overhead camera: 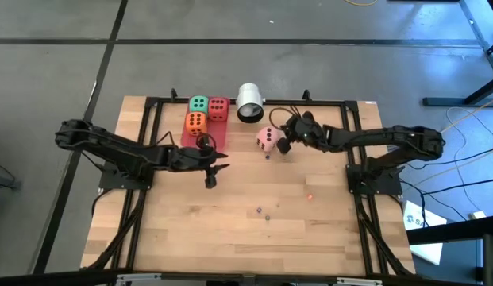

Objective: Pick & Place Dice
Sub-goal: Put the big pink dice into the red bin

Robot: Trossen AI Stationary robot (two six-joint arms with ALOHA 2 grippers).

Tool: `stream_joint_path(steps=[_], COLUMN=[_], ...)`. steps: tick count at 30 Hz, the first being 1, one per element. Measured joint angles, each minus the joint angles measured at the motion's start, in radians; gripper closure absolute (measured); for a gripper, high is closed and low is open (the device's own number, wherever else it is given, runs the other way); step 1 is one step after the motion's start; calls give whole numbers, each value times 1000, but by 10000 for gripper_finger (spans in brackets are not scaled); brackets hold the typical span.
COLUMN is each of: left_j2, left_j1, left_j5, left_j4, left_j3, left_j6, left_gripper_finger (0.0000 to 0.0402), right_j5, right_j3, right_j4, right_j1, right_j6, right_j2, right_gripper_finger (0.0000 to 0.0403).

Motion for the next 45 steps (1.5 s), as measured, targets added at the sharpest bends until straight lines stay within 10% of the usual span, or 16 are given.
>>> stream_joint_path(steps=[31, 45], left_j2=[92, 92], left_j1=[144, 178], left_j5=[33, 55], left_j4=[91, 91], left_j3=[0, 0], left_j6=[133, 133], left_gripper_finger=[258, 258], right_j5=[-560, -355], right_j3=[0, 0], right_j4=[289, 291], right_j1=[-62, -31], right_j6=[-47, -76], right_j2=[235, 235], right_gripper_finger=[402, 403])
